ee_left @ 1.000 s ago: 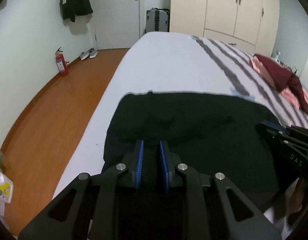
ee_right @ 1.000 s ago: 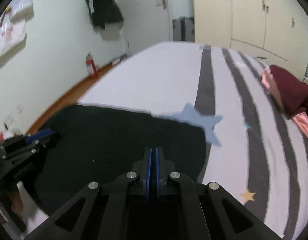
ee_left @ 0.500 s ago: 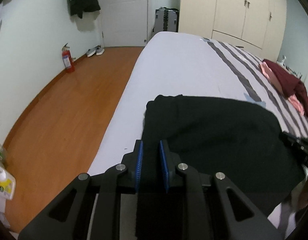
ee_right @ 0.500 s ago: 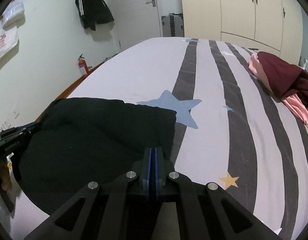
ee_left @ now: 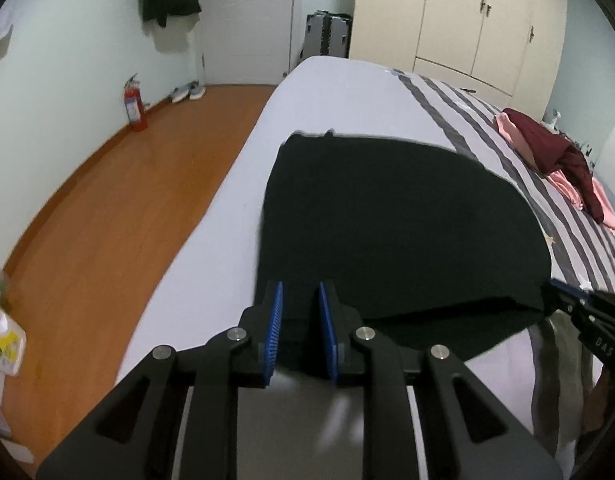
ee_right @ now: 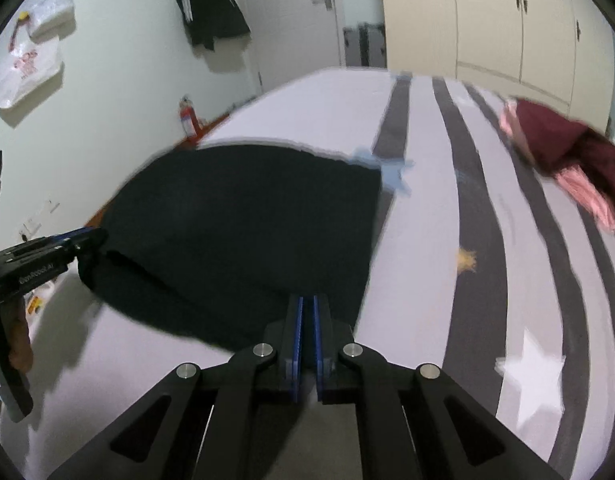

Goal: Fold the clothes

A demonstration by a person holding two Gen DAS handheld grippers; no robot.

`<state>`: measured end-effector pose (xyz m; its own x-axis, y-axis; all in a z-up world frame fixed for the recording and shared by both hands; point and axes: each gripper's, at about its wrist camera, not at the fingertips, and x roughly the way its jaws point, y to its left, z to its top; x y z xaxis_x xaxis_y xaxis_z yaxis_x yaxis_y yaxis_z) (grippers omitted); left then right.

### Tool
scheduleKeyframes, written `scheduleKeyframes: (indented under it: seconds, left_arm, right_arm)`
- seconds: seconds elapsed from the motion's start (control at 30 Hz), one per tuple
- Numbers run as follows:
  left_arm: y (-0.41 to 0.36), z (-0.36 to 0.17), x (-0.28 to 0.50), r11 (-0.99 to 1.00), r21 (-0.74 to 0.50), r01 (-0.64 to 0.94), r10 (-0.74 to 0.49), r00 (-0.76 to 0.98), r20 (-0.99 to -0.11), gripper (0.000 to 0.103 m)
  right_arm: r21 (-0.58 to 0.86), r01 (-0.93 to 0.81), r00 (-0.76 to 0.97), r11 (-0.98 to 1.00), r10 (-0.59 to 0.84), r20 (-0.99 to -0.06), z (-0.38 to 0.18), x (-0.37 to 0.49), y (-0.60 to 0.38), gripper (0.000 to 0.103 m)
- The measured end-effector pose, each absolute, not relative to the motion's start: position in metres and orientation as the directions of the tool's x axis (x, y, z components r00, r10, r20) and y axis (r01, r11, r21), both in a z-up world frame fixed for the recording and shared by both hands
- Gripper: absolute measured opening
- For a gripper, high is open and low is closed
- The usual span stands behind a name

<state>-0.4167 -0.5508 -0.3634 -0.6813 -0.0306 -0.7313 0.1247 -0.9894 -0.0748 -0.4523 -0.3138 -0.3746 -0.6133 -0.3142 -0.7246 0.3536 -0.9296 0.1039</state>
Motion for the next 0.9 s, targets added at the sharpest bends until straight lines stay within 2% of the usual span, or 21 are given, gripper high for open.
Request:
scheduleKeyframes:
  seconds: [0.03, 0.13, 0.27, 0.33, 0.4, 0.47, 0.5, 0.53, 0.57, 0.8, 0.9]
  left_arm:
    - [-0.551, -0.36, -0.413, -0.988, -0.068, 0.137, -0.045, -0.682, -0.73, 0.017]
    - [-0.552, -0.349, -0.403, -0.984, -0.064, 0.168, -0.07, -0.687, -0.723, 0.017]
    - [-0.542, -0.319, -0.375, -0.987, -0.053, 0.15, -0.074, -0.727, -0.682, 0.017]
    - [-0.532, -0.303, -0.361, -0.99, -0.042, 0.137, -0.075, -0.744, -0.664, 0.018]
    - [-0.521, -0.289, -0.348, -0.99, -0.041, 0.137, -0.078, -0.761, -0.644, 0.026]
    - [-0.508, -0.274, -0.334, -0.989, -0.056, 0.138, -0.074, -0.78, -0.622, 0.051]
    - [-0.501, -0.267, -0.327, -0.988, -0.062, 0.144, -0.077, -0.789, -0.609, 0.058]
    - [-0.493, -0.259, -0.32, -0.986, -0.062, 0.153, -0.085, -0.796, -0.599, 0.07]
    - [-0.484, -0.252, -0.313, -0.985, -0.06, 0.162, -0.095, -0.802, -0.59, 0.075]
    - [-0.433, -0.217, -0.256, -0.969, -0.049, 0.243, -0.175, -0.809, -0.561, 0.084]
    - [-0.41, -0.205, -0.224, -0.959, -0.062, 0.275, -0.197, -0.81, -0.553, 0.094]
  right_arm:
    - [0.104, 0.351, -0.608, -0.93, -0.311, -0.731, -0.377, -0.448, -0.312, 0.002]
    - [0.108, 0.338, -0.598, -0.935, -0.302, -0.743, -0.379, -0.434, -0.304, 0.003]
    - [0.122, 0.318, -0.632, -0.94, -0.306, -0.713, -0.355, -0.413, -0.283, 0.003]
    - [0.123, 0.327, -0.655, -0.937, -0.319, -0.685, -0.339, -0.402, -0.276, 0.008]
    - [0.104, 0.346, -0.673, -0.933, -0.323, -0.666, -0.324, -0.391, -0.272, 0.018]
    - [0.093, 0.365, -0.684, -0.926, -0.335, -0.648, -0.309, -0.381, -0.27, 0.036]
    - [0.088, 0.375, -0.69, -0.923, -0.342, -0.638, -0.302, -0.376, -0.269, 0.04]
    - [0.084, 0.385, -0.696, -0.919, -0.349, -0.628, -0.295, -0.371, -0.268, 0.048]
    - [0.083, 0.394, -0.699, -0.915, -0.357, -0.62, -0.288, -0.366, -0.265, 0.055]
    - [0.103, 0.446, -0.709, -0.889, -0.421, -0.565, -0.247, -0.324, -0.232, 0.078]
    - [0.115, 0.455, -0.709, -0.883, -0.438, -0.552, -0.233, -0.303, -0.207, 0.087]
